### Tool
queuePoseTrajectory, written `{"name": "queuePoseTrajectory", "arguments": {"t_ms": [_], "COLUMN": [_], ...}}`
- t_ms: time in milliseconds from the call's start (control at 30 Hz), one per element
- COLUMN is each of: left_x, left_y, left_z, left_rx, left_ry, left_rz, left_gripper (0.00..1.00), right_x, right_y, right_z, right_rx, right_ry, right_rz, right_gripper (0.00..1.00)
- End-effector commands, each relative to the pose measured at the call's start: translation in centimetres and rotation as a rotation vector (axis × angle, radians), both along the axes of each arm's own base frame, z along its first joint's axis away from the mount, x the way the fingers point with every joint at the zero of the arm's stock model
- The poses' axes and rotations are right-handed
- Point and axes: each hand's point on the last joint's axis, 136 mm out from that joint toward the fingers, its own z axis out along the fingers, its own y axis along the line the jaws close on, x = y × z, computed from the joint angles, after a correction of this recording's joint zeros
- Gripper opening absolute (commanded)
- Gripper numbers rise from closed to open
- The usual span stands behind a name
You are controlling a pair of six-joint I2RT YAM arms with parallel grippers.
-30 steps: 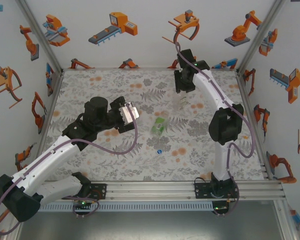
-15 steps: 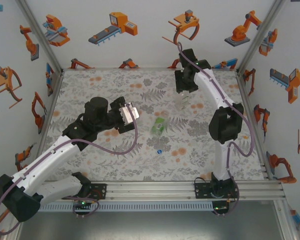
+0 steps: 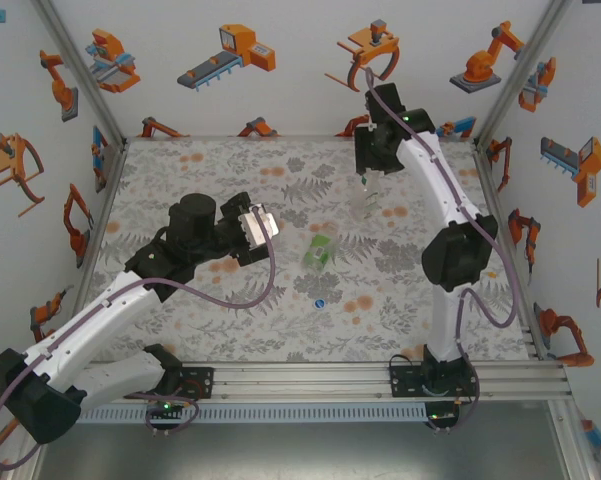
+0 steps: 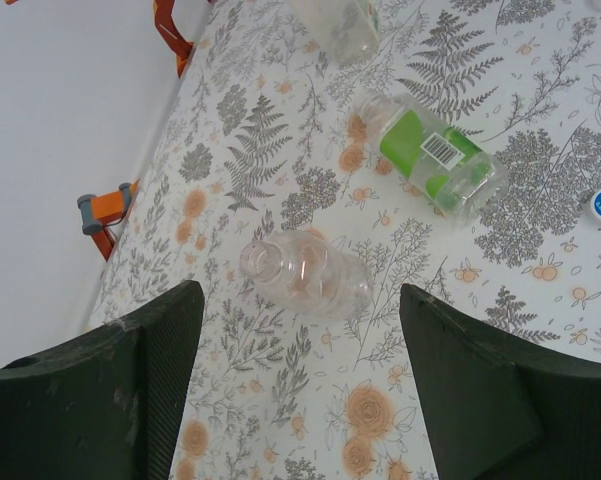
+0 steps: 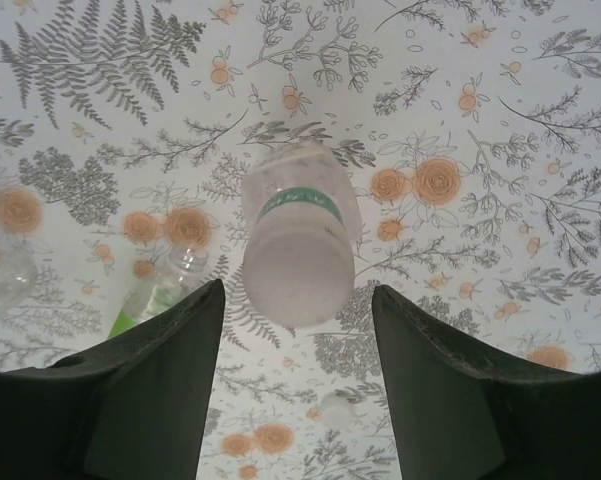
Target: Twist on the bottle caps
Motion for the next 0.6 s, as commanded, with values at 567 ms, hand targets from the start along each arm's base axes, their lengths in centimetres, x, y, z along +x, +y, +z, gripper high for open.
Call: {"name": "queuePoseTrajectory", "arguments": {"t_ms": [567], "left_x": [-0.1], "left_y": [0.4], "left_z": [1.4], "left_rx": [-0.053], "left_ry": [-0.019], "left_rz": [0.024], "left_gripper": [0.74], "right_x": [-9.2], "right_y": [7.5], "right_z": [-3.6], "right_rx": [0.287], "right_ry": [-0.029], "right_rz": [-0.355], "right_gripper": [0.71]}}
